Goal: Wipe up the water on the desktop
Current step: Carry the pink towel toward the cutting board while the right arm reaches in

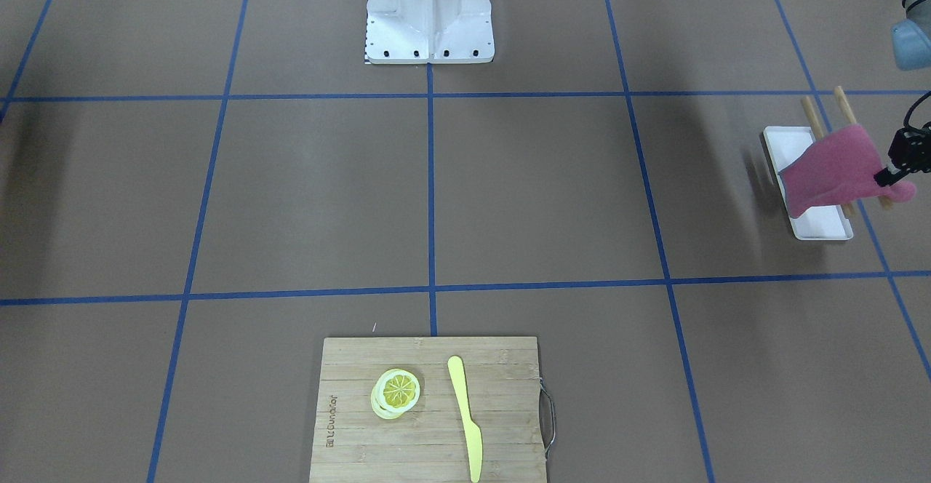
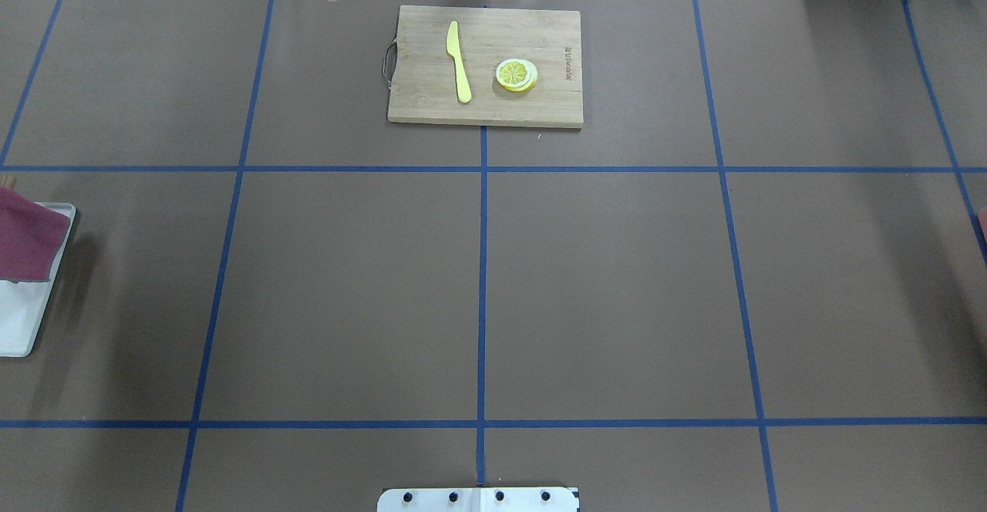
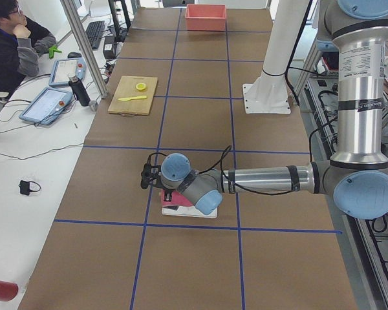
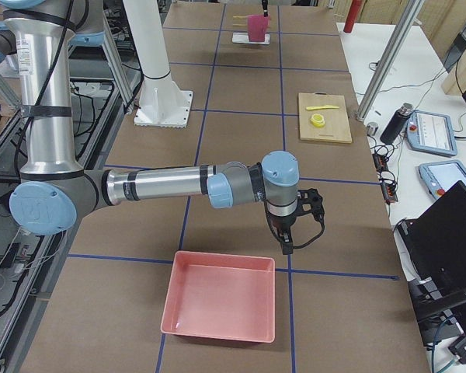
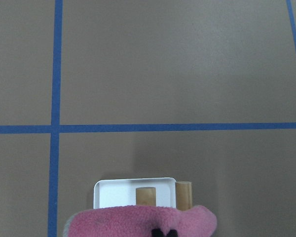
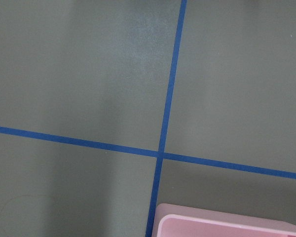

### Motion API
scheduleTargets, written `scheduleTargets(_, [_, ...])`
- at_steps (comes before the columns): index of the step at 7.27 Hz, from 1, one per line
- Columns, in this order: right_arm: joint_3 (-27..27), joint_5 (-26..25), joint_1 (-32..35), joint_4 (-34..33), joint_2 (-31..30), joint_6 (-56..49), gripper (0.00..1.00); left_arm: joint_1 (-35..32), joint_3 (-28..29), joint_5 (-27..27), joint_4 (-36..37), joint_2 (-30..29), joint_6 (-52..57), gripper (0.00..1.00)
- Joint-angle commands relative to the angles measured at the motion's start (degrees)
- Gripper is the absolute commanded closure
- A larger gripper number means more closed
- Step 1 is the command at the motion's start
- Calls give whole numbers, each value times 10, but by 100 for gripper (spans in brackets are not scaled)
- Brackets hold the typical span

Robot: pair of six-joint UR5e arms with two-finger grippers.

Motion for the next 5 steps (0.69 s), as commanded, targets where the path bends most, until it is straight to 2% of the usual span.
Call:
scheduleTargets(1, [6,1,0,10,2,0,0,-3,-29,-18,5,-11,-44,100])
scheduleTargets(2, [10,17,0,16,3,-1,0,-2,-37,-17,5,-26,-92,100])
scheduleTargets(3, [10,48,0,51,4,1,0,-2,-44,-19,0,-46,-137,100])
scheduleTargets(5, [19,69,-4,81,5,13,0,0,-54,-17,1,-102,-240,100])
